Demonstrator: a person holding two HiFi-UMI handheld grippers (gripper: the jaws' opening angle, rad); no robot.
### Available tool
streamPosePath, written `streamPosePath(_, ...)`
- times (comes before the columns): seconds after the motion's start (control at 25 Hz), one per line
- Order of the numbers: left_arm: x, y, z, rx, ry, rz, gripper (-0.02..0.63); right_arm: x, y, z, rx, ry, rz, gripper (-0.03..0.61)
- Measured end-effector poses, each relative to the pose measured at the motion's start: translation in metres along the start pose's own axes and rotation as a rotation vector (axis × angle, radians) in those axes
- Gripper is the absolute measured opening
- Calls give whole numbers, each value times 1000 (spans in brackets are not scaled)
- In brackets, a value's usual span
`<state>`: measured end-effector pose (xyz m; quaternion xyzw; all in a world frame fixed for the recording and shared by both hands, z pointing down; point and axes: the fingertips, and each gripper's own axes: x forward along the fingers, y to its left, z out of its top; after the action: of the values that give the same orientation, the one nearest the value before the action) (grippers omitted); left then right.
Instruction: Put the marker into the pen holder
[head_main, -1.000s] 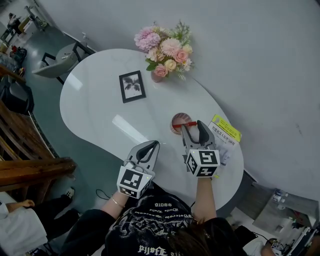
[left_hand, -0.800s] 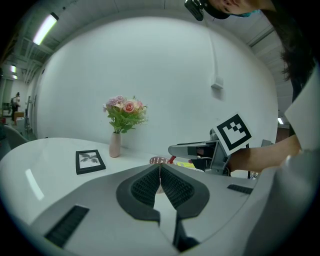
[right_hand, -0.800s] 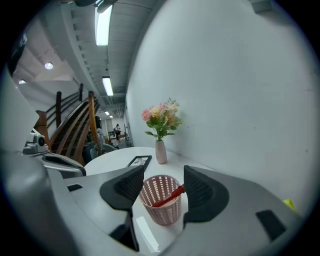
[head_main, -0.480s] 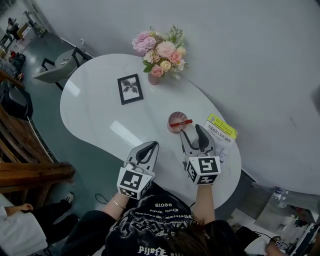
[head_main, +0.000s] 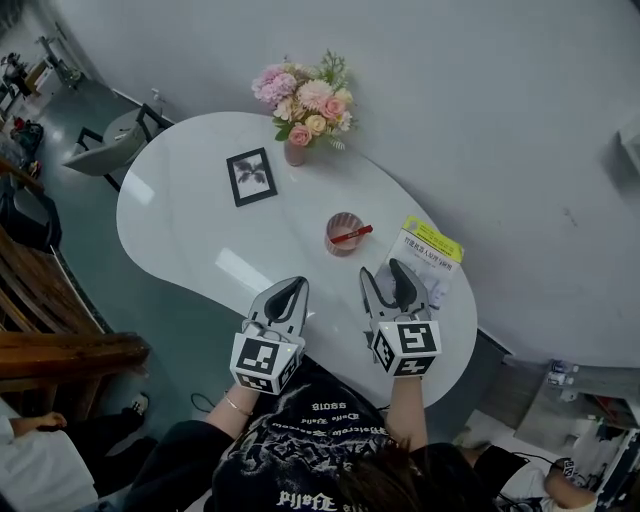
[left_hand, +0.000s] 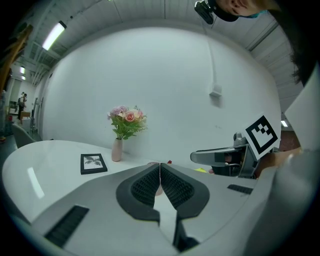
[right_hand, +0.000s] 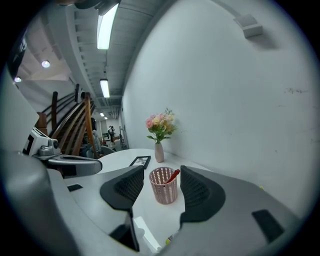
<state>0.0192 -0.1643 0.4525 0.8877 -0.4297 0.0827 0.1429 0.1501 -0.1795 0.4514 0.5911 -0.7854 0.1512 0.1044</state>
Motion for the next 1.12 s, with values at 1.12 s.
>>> streamPosePath(1.12, -4, -32, -8, 0, -7, -19, 25, -39, -7, -23, 11, -27, -37, 28)
